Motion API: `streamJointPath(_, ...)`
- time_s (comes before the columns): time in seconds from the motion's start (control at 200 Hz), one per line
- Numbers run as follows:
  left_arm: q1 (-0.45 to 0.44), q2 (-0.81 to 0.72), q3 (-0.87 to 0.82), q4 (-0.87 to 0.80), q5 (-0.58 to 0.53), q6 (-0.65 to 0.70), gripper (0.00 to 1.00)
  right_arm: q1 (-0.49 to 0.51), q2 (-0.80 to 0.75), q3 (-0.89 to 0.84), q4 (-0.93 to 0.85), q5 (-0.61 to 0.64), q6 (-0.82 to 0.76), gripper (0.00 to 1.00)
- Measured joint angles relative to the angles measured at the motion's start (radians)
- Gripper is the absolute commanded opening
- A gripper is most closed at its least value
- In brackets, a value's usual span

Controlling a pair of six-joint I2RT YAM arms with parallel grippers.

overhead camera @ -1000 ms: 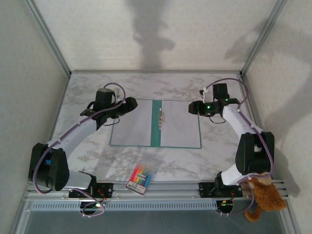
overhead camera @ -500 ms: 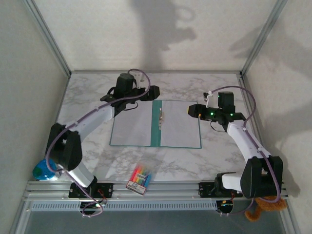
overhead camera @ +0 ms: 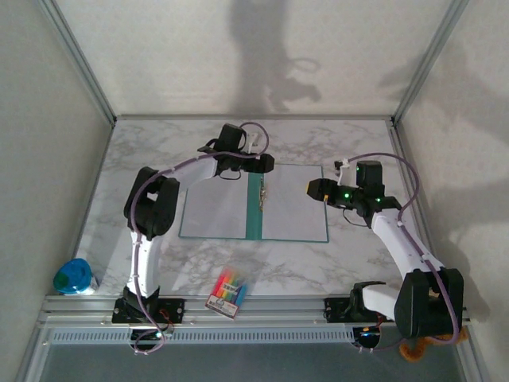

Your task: Put the files into the folder

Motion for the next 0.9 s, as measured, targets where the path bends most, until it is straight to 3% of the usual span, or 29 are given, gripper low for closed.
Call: streamJointPath(0.901,0.000,0.121,0.070,-0.060,0.116,0.057,0.87,0.000,0.000,-0.006,0.000,-0.070,0.023,0.62)
